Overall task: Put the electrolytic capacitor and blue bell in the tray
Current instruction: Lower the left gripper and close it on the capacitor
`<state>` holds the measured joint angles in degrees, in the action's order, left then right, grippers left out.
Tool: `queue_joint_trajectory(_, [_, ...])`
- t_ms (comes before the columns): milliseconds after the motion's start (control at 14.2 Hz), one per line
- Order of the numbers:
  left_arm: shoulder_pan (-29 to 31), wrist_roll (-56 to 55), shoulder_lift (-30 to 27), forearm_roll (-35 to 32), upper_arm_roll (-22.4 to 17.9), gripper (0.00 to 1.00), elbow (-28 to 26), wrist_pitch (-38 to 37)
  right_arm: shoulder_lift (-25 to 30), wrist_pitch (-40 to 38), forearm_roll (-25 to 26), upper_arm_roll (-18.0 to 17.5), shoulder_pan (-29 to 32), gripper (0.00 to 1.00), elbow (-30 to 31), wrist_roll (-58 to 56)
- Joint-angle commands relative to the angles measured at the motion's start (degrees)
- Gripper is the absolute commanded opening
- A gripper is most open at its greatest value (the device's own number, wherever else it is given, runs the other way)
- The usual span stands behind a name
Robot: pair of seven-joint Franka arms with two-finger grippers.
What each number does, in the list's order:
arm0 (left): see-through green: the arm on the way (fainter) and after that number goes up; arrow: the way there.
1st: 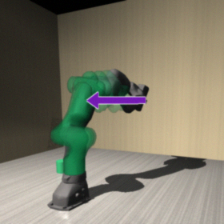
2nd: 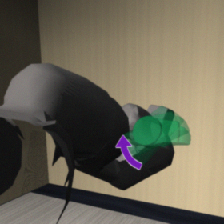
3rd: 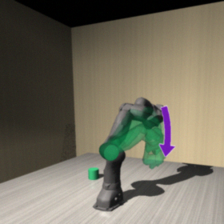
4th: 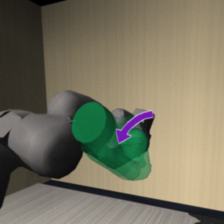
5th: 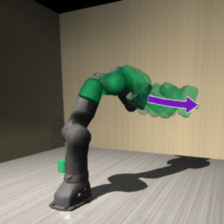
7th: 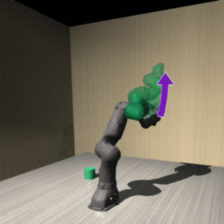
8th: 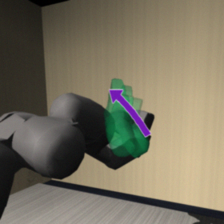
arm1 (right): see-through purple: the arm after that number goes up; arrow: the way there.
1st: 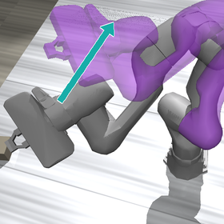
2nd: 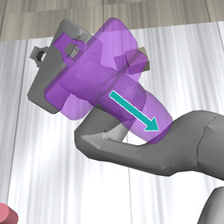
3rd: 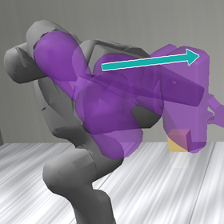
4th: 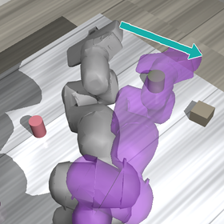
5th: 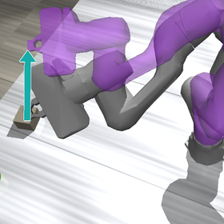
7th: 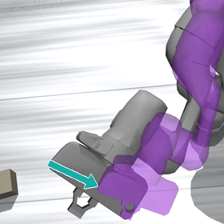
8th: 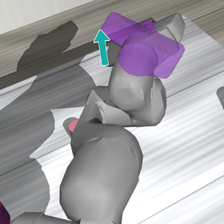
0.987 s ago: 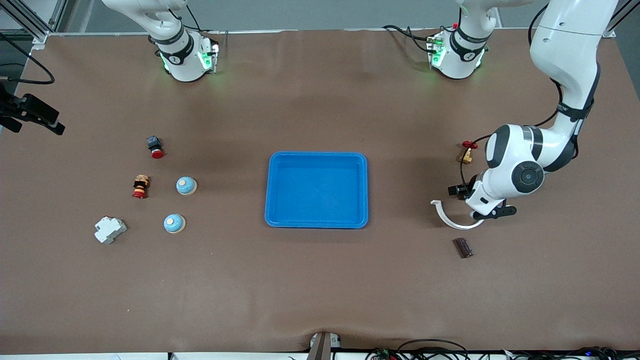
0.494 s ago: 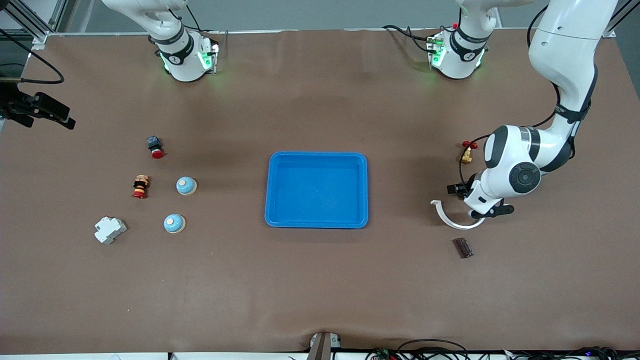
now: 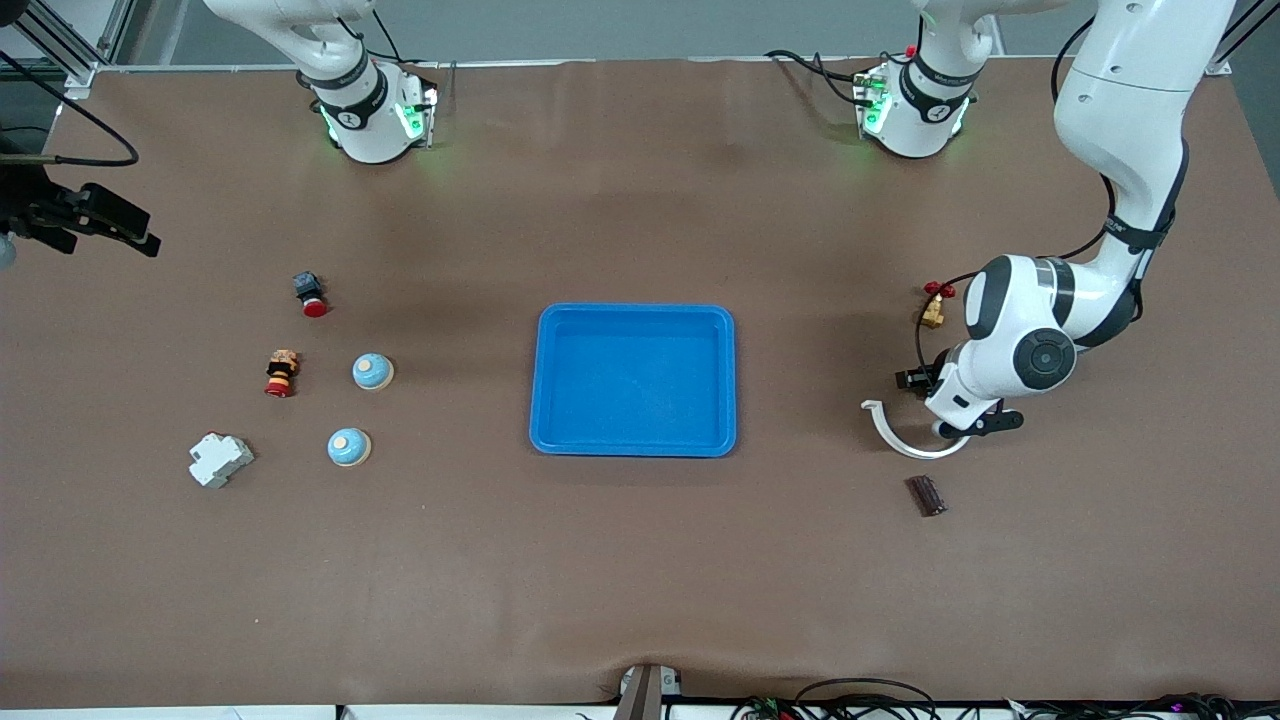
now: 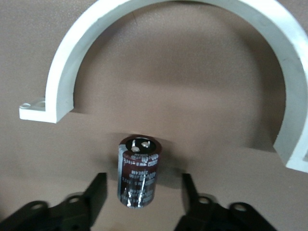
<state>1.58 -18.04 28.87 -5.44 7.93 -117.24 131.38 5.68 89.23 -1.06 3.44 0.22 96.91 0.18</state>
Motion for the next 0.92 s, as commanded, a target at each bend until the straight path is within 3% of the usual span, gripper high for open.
queue_joint_trajectory(0, [0.2,-1.5,-0.4,-1.4,0.0,0.23,-0.3,0.7,1.6,0.1,0.1,-0.1,0.0,1.00,1.3,0.3])
queue_joint_trajectory(71, [0.1,-1.6,-0.4,-1.4,0.0,0.14,-0.2,0.7,1.6,0.3,0.1,-0.1,0.0,1.00,1.3,0.3])
queue_joint_trajectory(282, [0.0,-4.5,-0.5,-1.4,-0.1,0.00,0.4,0.5,1.6,0.3,0.1,0.0,0.0,1.00,1.3,0.4])
queue_joint_trajectory(564, [0.0,-5.1,-1.2,-1.3,0.2,0.00,3.3,-0.8,1.6,0.4,0.1,0.0,0.0,1.00,1.3,0.4])
queue_joint_trajectory(846, [-2.3,-13.8,-2.1,-0.8,2.7,0.00,10.9,-11.2,1.5,0.7,0.1,-0.1,0.0,1.00,1.3,0.5])
